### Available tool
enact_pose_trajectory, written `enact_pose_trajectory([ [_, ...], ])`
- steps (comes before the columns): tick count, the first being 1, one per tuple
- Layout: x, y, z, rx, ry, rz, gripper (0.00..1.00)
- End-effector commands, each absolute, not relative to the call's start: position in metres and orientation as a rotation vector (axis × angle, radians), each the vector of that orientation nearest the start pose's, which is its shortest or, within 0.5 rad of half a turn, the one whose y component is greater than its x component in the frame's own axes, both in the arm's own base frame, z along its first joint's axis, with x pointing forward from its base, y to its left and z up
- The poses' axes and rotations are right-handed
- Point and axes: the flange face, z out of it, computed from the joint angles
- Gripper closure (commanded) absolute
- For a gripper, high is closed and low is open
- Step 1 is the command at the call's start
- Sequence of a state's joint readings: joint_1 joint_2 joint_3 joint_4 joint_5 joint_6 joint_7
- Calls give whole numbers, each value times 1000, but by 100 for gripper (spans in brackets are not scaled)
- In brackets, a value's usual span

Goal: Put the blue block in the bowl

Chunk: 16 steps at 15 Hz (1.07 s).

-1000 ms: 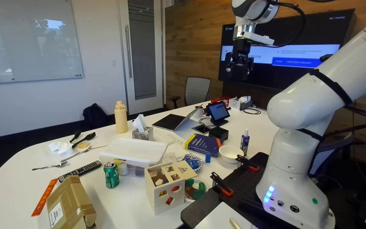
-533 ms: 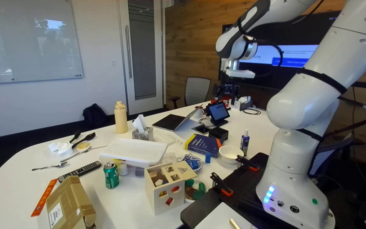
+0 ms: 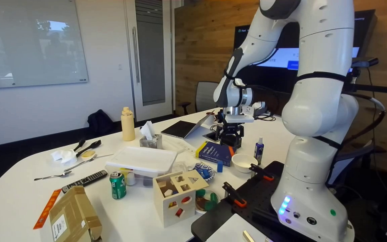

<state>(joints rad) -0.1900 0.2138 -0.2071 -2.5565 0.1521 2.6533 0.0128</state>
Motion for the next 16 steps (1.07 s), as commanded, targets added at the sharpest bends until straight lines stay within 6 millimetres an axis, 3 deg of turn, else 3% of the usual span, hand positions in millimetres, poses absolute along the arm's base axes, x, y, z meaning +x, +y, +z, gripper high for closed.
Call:
enact_pose_trajectory([
  [1, 416, -179, 132, -2936, 865, 153, 0],
  [8, 442, -191, 77, -2923, 882, 92, 0],
  [15, 454, -203, 41, -2928, 901, 102, 0],
  [16, 455, -202, 36, -2928, 898, 109, 6],
])
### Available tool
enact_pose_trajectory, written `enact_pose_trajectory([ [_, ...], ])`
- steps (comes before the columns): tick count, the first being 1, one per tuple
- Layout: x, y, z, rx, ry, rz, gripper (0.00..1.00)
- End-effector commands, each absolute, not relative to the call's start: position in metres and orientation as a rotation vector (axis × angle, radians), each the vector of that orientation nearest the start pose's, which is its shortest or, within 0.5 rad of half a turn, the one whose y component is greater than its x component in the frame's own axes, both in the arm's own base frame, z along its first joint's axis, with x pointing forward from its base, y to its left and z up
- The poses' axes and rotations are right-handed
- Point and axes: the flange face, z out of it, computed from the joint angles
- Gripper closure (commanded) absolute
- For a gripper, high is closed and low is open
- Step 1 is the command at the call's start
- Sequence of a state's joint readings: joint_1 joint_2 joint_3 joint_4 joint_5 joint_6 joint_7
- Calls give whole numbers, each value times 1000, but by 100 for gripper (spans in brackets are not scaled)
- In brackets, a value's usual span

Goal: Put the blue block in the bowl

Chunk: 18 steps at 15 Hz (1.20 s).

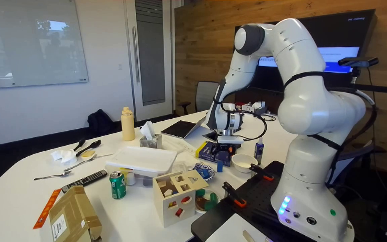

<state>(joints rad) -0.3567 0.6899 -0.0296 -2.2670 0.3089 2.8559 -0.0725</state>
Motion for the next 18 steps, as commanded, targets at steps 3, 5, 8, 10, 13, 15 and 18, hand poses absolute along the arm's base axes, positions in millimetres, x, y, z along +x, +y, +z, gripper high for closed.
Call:
enact_pose_trajectory([
  [3, 458, -199, 27, -2930, 885, 122, 42],
  [5, 460, -197, 24, -2929, 877, 125, 58],
  [8, 460, -196, 22, -2929, 874, 129, 80],
  [10, 459, -196, 27, -2926, 876, 143, 91],
  [13, 455, -201, 52, -2877, 886, 232, 91],
  [15, 449, -203, 77, -2867, 919, 268, 91],
  [18, 445, -221, 121, -2858, 1012, 220, 91],
])
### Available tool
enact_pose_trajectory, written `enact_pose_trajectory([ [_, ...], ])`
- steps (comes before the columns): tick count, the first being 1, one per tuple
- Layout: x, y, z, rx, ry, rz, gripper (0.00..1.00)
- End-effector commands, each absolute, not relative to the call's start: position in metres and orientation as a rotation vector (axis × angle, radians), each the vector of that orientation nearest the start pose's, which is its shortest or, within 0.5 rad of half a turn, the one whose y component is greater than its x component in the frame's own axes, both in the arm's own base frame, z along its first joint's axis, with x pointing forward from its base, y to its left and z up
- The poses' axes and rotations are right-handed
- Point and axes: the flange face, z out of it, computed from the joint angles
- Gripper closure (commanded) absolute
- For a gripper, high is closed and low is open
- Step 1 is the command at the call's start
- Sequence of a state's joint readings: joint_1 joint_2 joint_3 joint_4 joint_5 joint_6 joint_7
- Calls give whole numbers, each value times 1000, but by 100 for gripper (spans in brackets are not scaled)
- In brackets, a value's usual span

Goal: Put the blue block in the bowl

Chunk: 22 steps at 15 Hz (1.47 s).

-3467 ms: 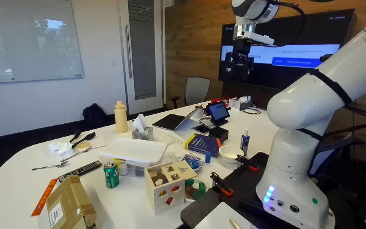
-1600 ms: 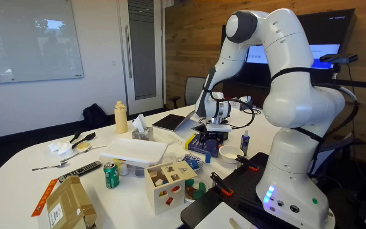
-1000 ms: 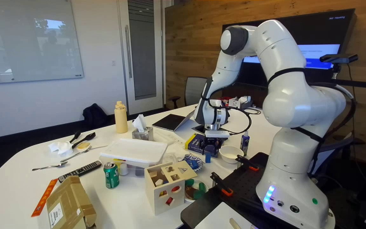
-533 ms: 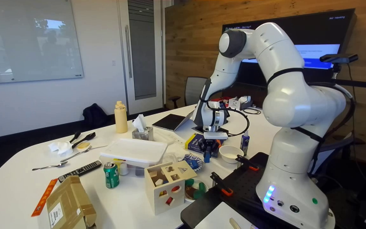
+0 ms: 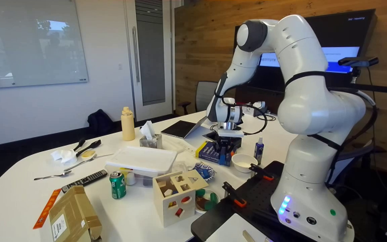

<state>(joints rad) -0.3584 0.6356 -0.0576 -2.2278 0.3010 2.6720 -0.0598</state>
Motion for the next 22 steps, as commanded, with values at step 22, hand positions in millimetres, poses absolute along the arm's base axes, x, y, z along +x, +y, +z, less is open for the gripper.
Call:
enact_pose_trajectory([
  [22, 385, -328, 40, -2770, 1434, 169, 91],
])
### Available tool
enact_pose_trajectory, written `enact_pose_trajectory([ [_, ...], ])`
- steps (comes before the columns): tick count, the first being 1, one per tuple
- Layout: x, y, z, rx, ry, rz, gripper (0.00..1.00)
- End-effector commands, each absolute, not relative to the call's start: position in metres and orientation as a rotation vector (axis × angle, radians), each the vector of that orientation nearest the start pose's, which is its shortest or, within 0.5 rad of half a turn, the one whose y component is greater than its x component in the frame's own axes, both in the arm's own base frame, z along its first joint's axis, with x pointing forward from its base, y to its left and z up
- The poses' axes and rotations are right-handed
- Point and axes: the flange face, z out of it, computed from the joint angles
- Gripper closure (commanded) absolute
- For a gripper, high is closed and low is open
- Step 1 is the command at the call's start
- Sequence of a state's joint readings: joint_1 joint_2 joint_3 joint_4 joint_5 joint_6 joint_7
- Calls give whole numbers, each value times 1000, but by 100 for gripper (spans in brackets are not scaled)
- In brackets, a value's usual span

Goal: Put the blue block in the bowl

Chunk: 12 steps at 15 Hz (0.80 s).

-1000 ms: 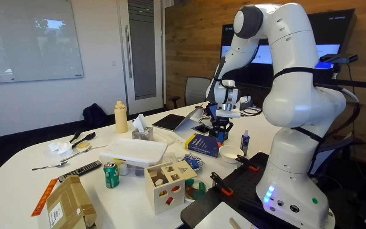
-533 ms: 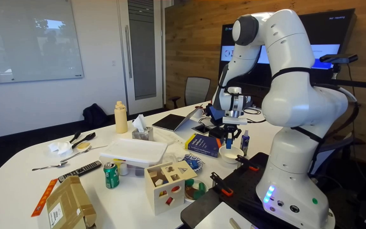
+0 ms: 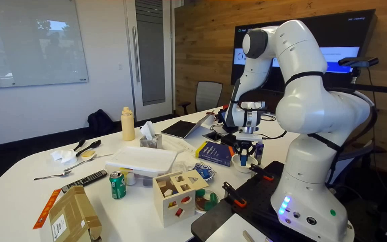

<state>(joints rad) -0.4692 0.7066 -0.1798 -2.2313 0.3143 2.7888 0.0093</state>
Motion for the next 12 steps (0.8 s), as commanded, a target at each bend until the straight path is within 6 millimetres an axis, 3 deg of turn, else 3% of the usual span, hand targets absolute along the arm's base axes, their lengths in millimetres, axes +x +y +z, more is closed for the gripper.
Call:
enact_pose_trajectory([
  [1, 385, -329, 37, -2768, 1435, 169, 67],
  [2, 385, -331, 35, -2769, 1442, 177, 41],
  [4, 386, -332, 31, -2770, 1444, 185, 34],
  [8, 387, -331, 29, -2774, 1439, 190, 3],
  [12, 401, -310, 57, -2829, 1419, 209, 0],
])
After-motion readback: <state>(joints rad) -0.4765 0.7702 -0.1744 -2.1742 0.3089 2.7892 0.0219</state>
